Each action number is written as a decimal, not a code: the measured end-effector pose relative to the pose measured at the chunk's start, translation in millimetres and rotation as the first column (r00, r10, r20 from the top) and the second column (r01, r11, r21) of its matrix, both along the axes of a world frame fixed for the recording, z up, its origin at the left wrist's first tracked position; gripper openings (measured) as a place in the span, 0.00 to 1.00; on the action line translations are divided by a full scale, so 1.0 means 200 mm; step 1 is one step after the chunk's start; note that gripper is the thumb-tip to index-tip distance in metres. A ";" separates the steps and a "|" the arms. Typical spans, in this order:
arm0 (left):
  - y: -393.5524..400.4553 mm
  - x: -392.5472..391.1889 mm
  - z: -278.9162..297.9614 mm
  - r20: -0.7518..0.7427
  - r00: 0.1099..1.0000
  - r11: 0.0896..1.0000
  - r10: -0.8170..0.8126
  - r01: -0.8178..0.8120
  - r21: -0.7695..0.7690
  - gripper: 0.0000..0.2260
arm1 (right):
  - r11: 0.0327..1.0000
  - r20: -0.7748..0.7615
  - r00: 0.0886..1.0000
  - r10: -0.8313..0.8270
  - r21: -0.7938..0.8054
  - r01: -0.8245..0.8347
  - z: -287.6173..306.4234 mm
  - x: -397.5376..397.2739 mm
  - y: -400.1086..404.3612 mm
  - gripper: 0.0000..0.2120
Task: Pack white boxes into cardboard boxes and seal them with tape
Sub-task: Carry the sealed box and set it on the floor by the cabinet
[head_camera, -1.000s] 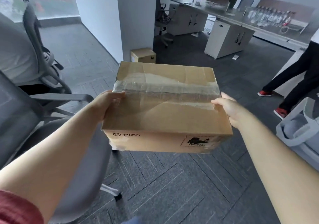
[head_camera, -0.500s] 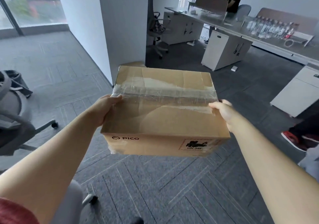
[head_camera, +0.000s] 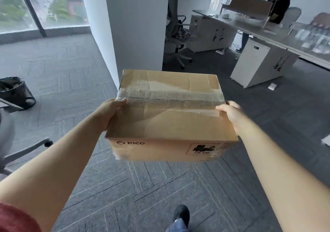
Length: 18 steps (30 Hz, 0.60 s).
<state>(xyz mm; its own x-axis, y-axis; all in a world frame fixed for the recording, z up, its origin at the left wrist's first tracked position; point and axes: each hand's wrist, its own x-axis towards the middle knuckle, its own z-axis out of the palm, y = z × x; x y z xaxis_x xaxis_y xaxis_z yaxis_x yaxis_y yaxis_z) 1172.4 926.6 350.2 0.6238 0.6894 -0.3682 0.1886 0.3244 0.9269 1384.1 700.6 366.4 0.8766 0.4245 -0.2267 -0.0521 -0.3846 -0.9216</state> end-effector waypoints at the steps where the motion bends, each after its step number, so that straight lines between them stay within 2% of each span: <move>1: 0.03 0.10 -0.01 -0.004 1.000 1.000 0.016 -0.016 -0.003 0.08 | 1.000 0.000 1.000 0.025 0.000 -0.025 0.01 0.12 0.06 0.08; 7: 0.29 0.63 0.00 0.009 0.993 0.993 0.116 -0.115 -0.009 0.07 | 0.993 0.000 0.993 0.117 -0.020 -0.117 0.07 0.75 0.41 0.15; 18: 1.04 1.36 -0.18 0.053 0.971 0.967 0.233 -0.226 -0.113 0.09 | 0.964 -0.024 0.966 0.258 -0.066 -0.259 -0.06 1.62 1.31 0.16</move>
<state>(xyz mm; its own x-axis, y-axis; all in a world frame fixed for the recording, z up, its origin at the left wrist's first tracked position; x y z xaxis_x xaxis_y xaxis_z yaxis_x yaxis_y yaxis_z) 1445.0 1135.1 314.5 0.4783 0.7766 -0.4100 0.0378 0.4482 0.8931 1708.0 962.9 355.2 0.7357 0.6189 -0.2752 0.0436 -0.4487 -0.8926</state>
